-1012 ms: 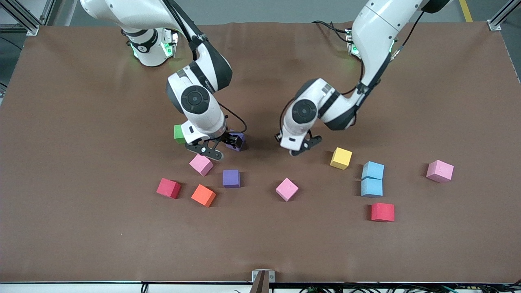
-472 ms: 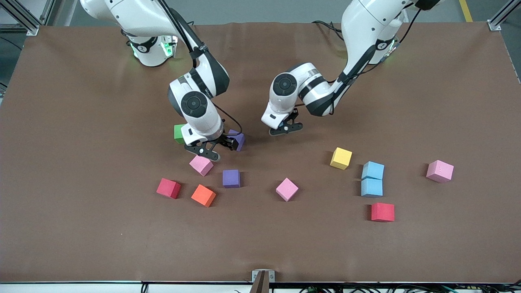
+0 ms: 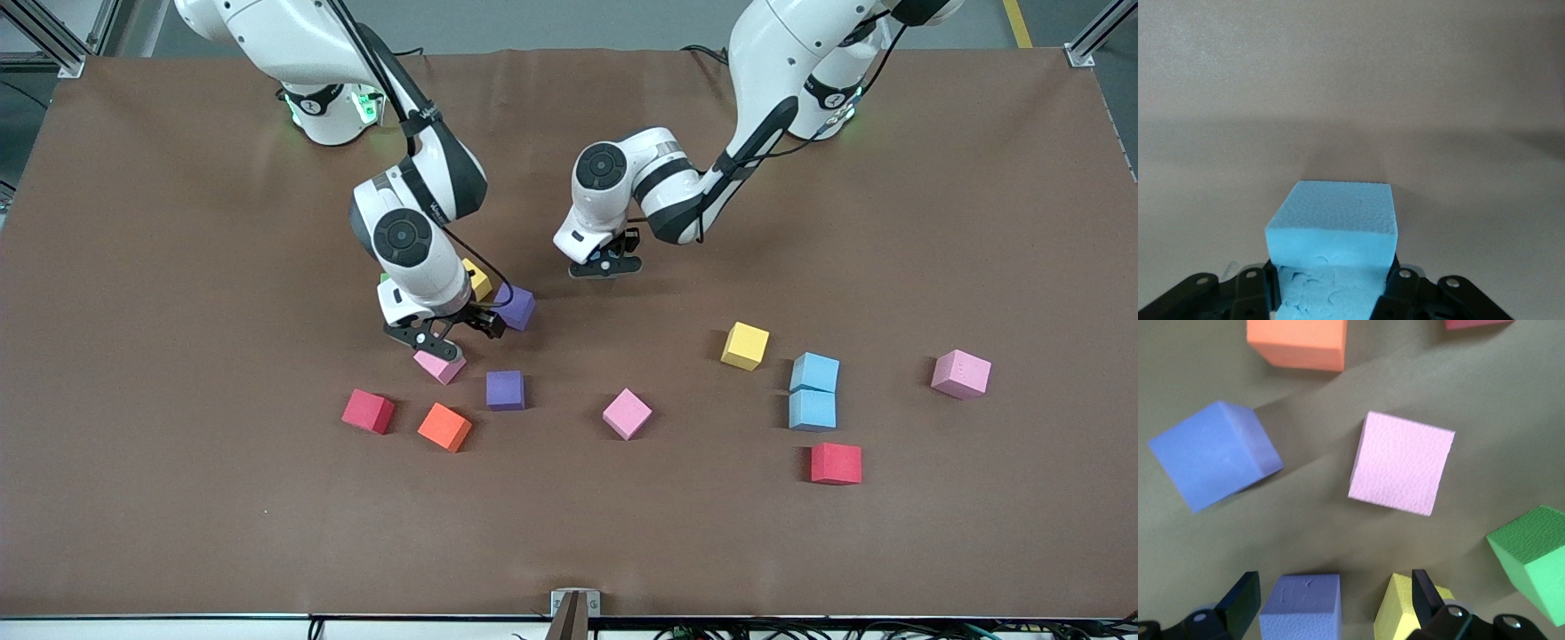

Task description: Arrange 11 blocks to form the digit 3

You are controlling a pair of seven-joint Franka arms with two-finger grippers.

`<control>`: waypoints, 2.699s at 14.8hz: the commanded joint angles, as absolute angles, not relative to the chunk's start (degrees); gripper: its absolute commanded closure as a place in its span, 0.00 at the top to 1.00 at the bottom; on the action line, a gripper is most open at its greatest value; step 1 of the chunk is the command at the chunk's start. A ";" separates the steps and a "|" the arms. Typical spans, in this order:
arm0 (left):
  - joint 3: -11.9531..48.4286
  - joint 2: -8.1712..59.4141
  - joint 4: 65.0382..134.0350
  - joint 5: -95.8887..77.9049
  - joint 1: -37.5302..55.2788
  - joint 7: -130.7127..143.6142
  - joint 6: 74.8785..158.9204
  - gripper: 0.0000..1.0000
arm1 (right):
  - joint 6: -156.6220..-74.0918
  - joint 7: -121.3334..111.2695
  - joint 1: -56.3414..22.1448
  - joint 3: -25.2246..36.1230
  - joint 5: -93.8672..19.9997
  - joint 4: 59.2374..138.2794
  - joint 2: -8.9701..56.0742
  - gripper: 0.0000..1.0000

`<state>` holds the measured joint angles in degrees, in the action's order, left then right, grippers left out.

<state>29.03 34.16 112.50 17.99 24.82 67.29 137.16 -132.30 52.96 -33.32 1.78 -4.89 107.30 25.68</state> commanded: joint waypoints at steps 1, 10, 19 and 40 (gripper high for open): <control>29.09 35.24 112.24 18.98 26.01 67.58 138.08 0.08 | -132.28 52.29 -32.78 1.23 -5.27 109.34 23.73 1.00; 29.00 36.39 110.21 19.34 29.79 67.85 137.99 0.08 | -132.89 52.29 -32.96 1.23 -5.27 109.95 23.91 1.00; 28.74 36.56 110.13 19.16 30.15 74.18 137.37 1.00 | -136.49 56.95 -37.61 1.23 -5.36 109.69 25.48 1.00; 29.00 19.95 105.74 18.28 2.39 52.07 124.63 1.00 | -141.42 64.66 -41.31 1.14 -5.36 109.78 31.46 0.20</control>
<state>28.51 19.74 107.81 18.17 5.29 57.87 125.89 -141.28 60.85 -40.88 1.08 -4.93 109.15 31.98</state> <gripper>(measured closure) 0.000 0.317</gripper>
